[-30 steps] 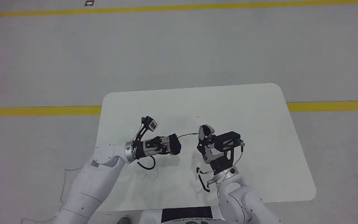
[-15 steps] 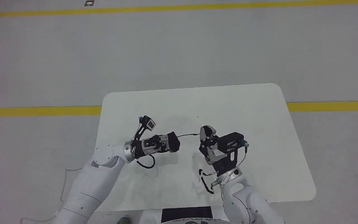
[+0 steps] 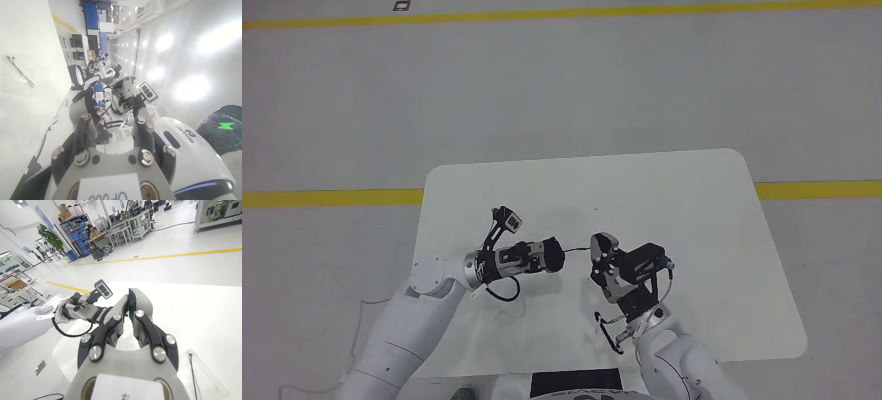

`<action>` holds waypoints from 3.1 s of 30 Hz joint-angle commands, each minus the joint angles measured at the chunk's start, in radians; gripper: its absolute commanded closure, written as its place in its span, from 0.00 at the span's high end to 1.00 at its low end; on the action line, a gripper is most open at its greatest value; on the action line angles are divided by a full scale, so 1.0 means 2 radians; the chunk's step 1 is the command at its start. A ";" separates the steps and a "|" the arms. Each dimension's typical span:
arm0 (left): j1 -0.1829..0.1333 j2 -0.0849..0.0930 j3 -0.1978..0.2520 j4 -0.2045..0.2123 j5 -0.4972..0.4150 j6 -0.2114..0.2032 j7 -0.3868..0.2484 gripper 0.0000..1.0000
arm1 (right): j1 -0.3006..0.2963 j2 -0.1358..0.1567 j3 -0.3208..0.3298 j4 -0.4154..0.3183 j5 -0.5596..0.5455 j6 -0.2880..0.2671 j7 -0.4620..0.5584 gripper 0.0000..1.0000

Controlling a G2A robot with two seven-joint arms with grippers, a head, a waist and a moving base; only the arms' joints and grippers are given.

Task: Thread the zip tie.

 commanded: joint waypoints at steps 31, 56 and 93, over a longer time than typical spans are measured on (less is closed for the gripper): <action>0.004 0.012 -0.003 -0.014 -0.005 -0.005 0.010 0.36 | 0.011 0.004 -0.005 0.027 -0.052 0.019 0.012 0.00; 0.004 0.014 0.001 -0.022 -0.009 -0.005 0.015 0.35 | 0.013 0.005 -0.014 0.026 -0.063 0.022 0.008 0.00; -0.010 0.015 0.024 -0.008 0.003 -0.005 0.019 0.24 | 0.017 0.008 -0.035 0.018 -0.078 0.014 0.014 0.00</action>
